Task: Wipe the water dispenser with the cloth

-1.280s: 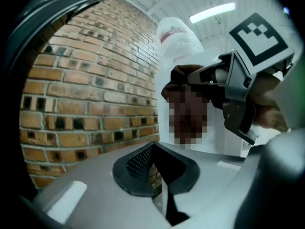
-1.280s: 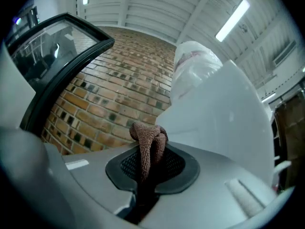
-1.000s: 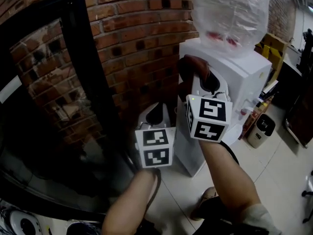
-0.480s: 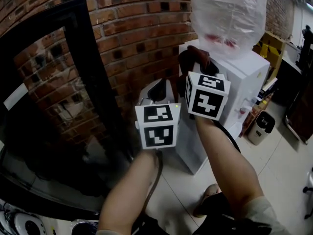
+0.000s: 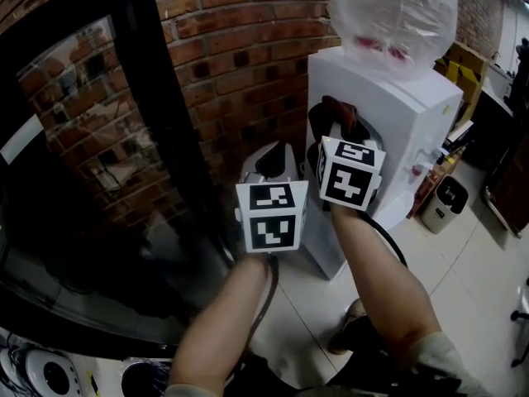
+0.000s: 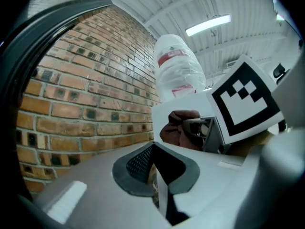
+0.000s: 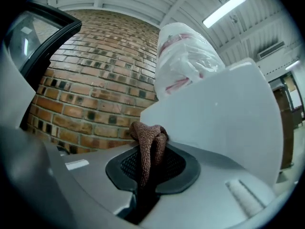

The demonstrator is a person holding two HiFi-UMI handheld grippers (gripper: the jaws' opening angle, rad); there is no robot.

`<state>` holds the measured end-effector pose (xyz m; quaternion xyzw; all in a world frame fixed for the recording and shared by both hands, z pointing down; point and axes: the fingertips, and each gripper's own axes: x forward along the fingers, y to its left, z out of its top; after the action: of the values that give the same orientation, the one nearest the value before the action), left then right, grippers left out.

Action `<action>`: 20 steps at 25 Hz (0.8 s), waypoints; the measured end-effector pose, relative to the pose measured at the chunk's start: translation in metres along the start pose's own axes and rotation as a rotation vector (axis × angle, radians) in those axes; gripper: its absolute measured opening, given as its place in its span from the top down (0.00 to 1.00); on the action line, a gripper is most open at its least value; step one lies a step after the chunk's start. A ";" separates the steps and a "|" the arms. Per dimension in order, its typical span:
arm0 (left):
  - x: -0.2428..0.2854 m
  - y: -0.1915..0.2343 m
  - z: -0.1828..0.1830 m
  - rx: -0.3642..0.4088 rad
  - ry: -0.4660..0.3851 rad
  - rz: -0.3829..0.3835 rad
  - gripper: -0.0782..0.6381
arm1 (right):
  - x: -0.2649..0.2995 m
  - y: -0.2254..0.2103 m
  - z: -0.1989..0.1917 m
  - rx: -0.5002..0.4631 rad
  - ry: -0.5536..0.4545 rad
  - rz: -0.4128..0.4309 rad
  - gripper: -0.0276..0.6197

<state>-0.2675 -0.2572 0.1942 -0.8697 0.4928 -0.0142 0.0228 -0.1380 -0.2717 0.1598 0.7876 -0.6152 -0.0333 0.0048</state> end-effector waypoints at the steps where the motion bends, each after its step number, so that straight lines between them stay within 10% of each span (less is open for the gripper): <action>1: -0.001 -0.001 -0.010 -0.006 0.010 -0.002 0.89 | 0.000 -0.001 -0.010 -0.001 0.016 -0.001 0.87; 20: -0.007 -0.003 -0.191 -0.060 0.169 0.042 0.89 | -0.014 -0.004 -0.215 0.002 0.310 -0.017 0.87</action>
<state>-0.2782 -0.2544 0.3853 -0.8551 0.5115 -0.0721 -0.0447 -0.1252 -0.2645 0.3743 0.7885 -0.6005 0.0895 0.0988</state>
